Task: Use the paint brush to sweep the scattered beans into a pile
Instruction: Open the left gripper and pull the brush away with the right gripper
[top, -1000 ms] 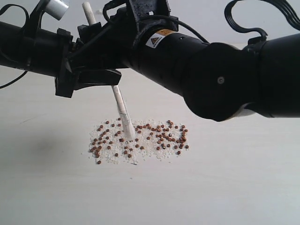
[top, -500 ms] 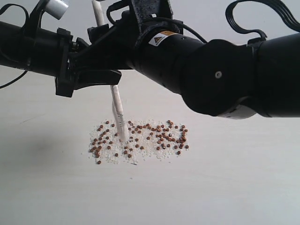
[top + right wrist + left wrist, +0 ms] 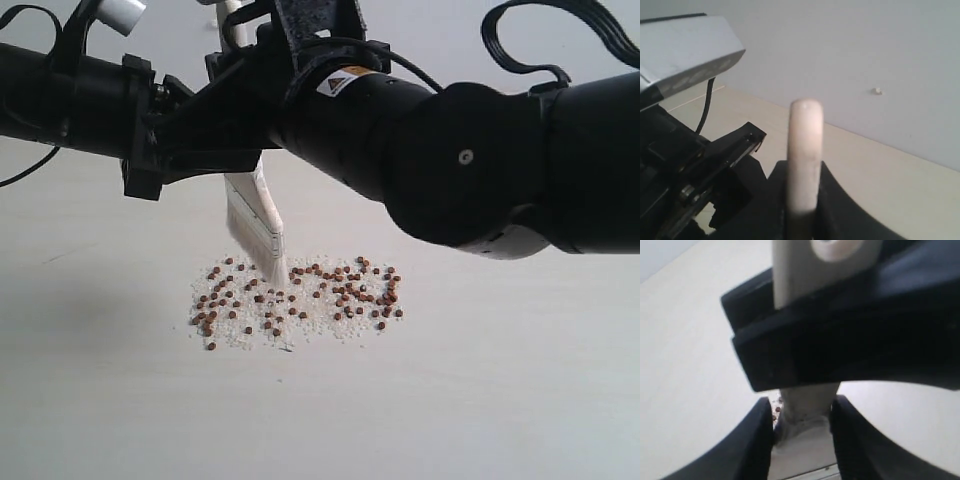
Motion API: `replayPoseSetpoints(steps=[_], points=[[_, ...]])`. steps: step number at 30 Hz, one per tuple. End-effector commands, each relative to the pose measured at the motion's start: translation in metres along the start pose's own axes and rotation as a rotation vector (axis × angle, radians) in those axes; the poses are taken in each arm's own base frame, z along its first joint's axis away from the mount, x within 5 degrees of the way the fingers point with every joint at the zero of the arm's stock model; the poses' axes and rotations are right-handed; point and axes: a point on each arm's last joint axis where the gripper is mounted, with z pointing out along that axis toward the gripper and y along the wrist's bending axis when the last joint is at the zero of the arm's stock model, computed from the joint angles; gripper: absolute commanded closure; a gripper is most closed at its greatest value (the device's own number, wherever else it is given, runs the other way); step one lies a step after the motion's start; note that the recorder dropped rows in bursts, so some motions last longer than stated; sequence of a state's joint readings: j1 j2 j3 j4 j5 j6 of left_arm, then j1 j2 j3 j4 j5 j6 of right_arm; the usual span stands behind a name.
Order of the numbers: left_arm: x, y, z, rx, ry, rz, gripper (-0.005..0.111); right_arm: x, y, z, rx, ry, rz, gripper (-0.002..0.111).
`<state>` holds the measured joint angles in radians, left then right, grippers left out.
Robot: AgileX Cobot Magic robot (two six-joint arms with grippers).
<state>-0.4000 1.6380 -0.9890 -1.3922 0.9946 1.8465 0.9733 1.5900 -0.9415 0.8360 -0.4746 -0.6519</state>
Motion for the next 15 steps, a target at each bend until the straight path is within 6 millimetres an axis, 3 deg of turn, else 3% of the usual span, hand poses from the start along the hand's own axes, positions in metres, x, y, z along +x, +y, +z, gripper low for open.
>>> replayPoseSetpoints(steps=[1, 6, 10, 12, 15], points=[[-0.001, -0.006, -0.001, 0.061, -0.014, 0.014, 0.105, -0.024, -0.015, -0.017, 0.099, -0.058, -0.034, 0.108], [-0.003, -0.014, -0.001, 0.144, -0.030, 0.041, 0.074, -0.033, -0.032, -0.033, 0.258, -0.022, -0.072, 0.108], [-0.003, -0.018, -0.002, 0.194, -0.038, 0.053, 0.056, -0.031, -0.034, -0.032, 0.271, -0.006, -0.053, 0.108], [-0.002, -0.019, -0.002, 0.202, -0.028, 0.060, 0.046, -0.031, -0.043, -0.036, 0.376, 0.000, -0.039, 0.108], [-0.001, -0.019, -0.002, 0.204, -0.014, 0.069, 0.036, -0.022, -0.065, -0.059, 0.563, -0.011, -0.083, 0.108]])
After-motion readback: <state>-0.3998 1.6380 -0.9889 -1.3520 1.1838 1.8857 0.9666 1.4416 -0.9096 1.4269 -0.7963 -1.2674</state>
